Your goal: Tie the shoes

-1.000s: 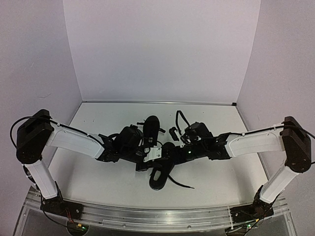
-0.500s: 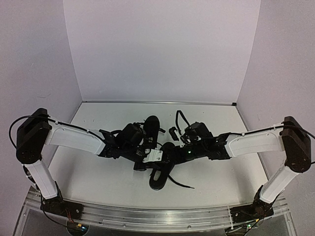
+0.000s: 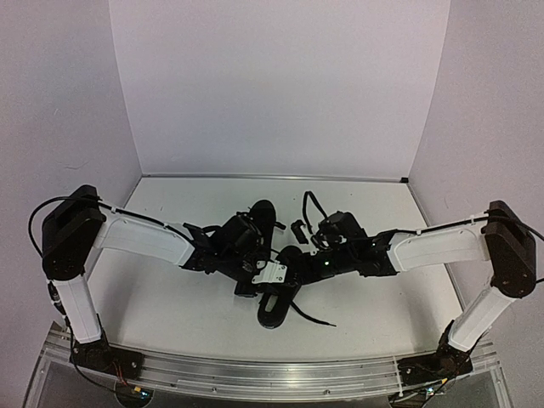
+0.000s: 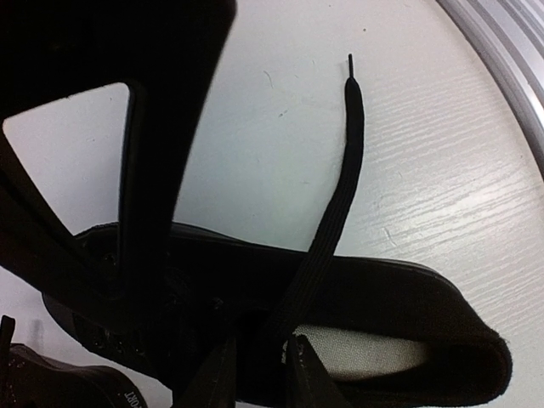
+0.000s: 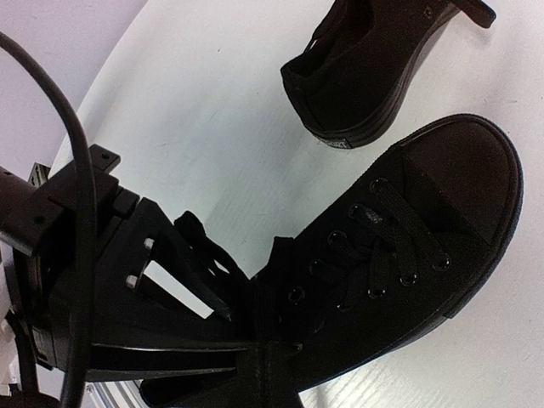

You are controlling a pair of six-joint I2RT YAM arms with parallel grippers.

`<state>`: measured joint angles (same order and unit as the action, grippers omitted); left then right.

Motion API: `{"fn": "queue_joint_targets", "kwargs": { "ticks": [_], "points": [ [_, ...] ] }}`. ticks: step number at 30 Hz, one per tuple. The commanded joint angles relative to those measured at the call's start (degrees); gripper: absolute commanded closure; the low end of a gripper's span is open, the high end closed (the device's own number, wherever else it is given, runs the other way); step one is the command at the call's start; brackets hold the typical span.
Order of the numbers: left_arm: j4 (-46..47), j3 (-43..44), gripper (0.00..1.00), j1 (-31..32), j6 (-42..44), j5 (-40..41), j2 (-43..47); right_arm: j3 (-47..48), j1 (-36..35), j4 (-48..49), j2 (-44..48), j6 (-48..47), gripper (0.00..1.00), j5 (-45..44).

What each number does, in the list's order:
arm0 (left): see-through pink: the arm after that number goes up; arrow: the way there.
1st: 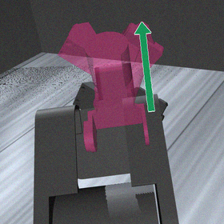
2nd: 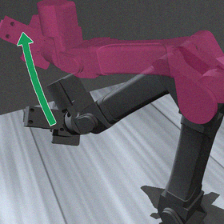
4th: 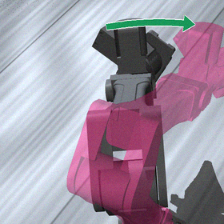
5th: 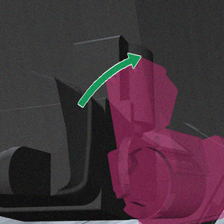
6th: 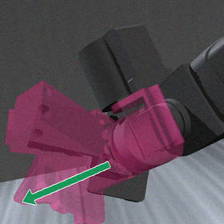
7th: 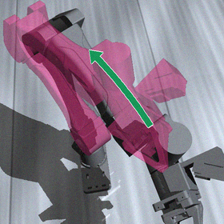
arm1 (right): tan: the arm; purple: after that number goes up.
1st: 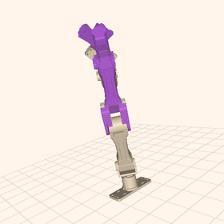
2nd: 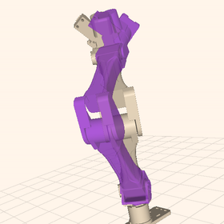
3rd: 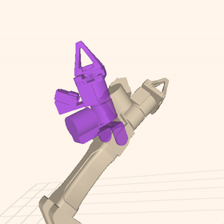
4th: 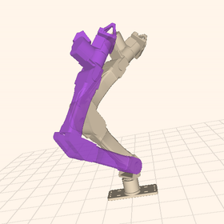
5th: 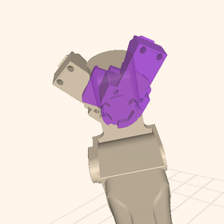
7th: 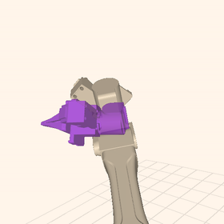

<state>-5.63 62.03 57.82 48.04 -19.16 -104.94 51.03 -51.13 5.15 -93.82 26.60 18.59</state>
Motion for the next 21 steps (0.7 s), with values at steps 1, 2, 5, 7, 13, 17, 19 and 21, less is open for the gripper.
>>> {"fn": "queue_joint_targets", "kwargs": {
  "ticks": [1,2,5,7,13,17,19,21],
  "points": [
    [-1.0,2.4,0.84,0.3,-0.1,1.7,-0.7,1.0,0.2,1.7,-0.5,0.1,1.0,0.2],
    [-0.4,2.0,0.86,0.3,-0.4,1.7,-0.4,1.0,0.2,1.7,-0.5,0.1,1.0,0.2],
    [2.3,0.0,0.91,0.3,-1.5,2.0,1.4,1.1,0.2,1.7,-0.5,0.1,1.0,0.1],
    [4.8,-2.1,0.98,0.3,-3.0,2.4,2.8,1.1,0.2,1.7,-0.6,0.0,1.0,0.0],
    [13.7,-7.0,1.0,0.3,-8.0,1.6,6.4,1.3,0.2,1.9,-0.9,0.1,1.0,0.2],
    [16.3,-7.8,1.0,0.3,-10.1,2.9,6.0,1.2,0.2,1.9,-0.4,0.3,1.0,0.0],
    [17.3,-8.1,1.0,0.3,-10.9,3.5,5.7,1.1,0.2,1.9,-0.2,0.4,1.0,-0.2],
    [18.7,-8.6,1.0,0.2,-12.0,3.2,5.9,1.1,0.2,1.9,-0.1,0.4,1.0,-0.3]
  ]
}}
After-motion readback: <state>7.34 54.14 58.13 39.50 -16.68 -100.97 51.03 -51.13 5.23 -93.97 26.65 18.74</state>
